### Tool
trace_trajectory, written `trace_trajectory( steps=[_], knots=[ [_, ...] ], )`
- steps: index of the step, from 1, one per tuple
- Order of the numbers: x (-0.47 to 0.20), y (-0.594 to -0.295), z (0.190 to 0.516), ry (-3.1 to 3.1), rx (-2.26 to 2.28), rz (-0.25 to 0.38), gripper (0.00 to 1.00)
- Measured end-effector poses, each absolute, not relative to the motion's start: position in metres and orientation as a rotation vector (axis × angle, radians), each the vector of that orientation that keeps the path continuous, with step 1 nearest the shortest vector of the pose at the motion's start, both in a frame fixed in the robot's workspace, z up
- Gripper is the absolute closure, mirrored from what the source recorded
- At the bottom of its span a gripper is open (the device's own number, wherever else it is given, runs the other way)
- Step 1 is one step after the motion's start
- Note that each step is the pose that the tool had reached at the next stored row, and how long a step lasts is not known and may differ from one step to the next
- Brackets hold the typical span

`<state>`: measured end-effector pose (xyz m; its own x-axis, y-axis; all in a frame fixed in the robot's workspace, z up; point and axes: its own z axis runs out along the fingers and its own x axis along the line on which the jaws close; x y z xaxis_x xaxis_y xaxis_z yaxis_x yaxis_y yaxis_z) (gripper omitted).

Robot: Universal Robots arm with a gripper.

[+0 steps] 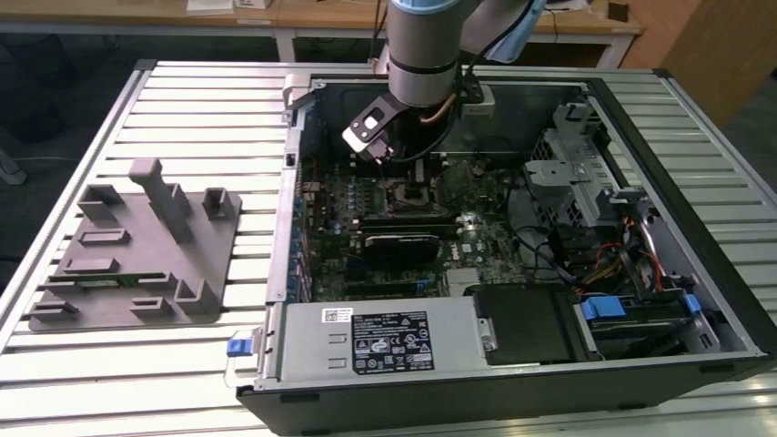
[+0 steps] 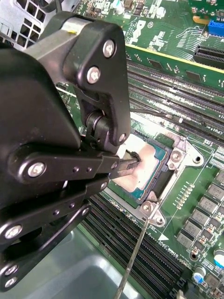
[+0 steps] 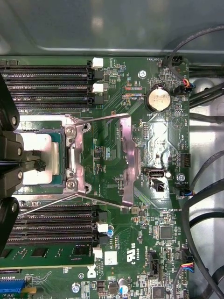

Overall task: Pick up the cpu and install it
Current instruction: 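Place the cpu into insertion slot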

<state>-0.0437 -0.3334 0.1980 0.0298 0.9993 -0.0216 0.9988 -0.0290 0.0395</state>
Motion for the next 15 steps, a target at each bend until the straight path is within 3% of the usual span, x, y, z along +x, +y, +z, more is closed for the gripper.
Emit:
trace_trajectory(
  steps=[15],
  knots=[
    [-0.0429, -0.3333, 0.198, 2.158, 2.223, 0.02, 0.89]
  ],
)
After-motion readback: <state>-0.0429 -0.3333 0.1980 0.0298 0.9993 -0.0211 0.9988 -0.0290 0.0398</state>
